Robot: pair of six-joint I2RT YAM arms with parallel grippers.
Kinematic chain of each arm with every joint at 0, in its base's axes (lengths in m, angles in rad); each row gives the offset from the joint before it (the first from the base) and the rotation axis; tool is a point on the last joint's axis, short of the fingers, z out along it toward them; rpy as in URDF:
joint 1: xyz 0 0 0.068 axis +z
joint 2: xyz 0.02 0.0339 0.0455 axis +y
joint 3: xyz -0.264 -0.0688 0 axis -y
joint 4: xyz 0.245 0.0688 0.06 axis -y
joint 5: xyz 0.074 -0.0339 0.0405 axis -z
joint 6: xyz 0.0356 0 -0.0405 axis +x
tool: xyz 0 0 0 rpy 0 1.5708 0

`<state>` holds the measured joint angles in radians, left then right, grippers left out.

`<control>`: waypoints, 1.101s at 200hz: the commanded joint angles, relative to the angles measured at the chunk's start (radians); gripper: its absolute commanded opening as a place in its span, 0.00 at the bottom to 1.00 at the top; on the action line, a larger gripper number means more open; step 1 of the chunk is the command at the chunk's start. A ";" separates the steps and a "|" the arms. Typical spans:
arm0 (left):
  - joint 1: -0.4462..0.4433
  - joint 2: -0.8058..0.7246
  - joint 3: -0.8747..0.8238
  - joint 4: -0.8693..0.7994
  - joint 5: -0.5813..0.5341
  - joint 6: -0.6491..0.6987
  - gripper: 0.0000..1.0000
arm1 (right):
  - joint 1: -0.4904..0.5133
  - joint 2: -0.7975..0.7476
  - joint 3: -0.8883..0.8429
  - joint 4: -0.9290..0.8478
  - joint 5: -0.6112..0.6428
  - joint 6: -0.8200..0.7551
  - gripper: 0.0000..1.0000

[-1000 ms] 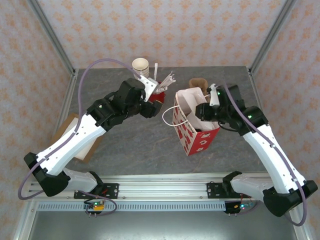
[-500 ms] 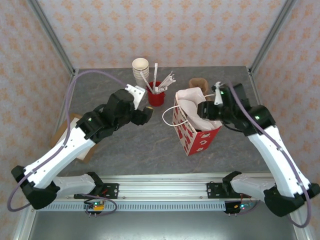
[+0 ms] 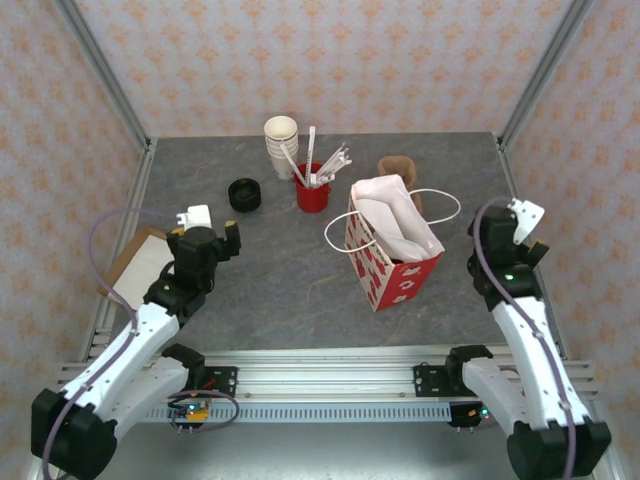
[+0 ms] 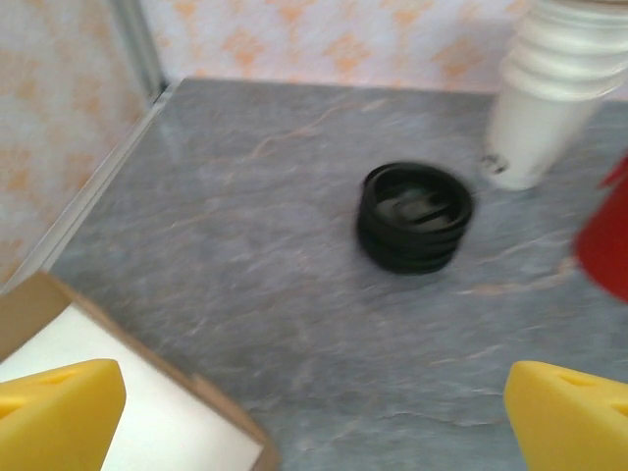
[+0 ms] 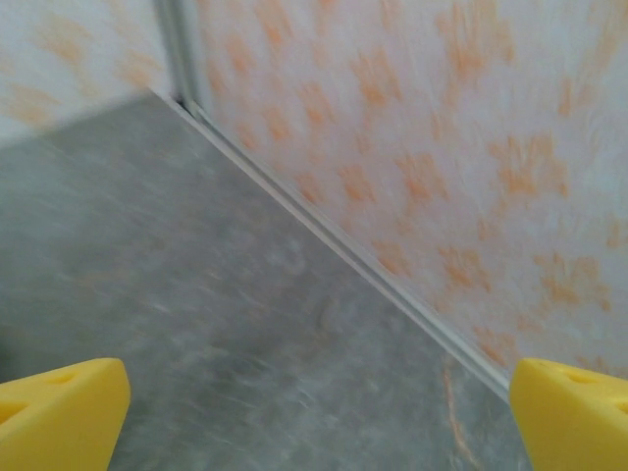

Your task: Pack the takeout coffee

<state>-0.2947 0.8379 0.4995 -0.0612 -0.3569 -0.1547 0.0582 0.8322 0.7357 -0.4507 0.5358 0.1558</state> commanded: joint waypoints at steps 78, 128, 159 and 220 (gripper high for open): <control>0.171 0.445 -0.163 0.772 0.113 0.195 1.00 | -0.055 0.395 -0.423 1.097 -0.226 -0.058 0.99; 0.187 0.667 -0.136 0.941 0.182 0.217 1.00 | -0.054 0.517 -0.458 1.314 -0.293 -0.089 0.99; 0.229 0.664 -0.088 0.841 0.226 0.179 1.00 | -0.050 0.583 -0.396 1.272 -0.329 -0.105 0.99; 0.235 0.661 -0.082 0.824 0.238 0.173 1.00 | -0.029 0.690 -0.355 1.298 -0.355 -0.147 0.99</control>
<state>-0.0635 1.5043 0.4034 0.7483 -0.1257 0.0269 0.0143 1.5043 0.3271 0.8532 0.1852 0.0387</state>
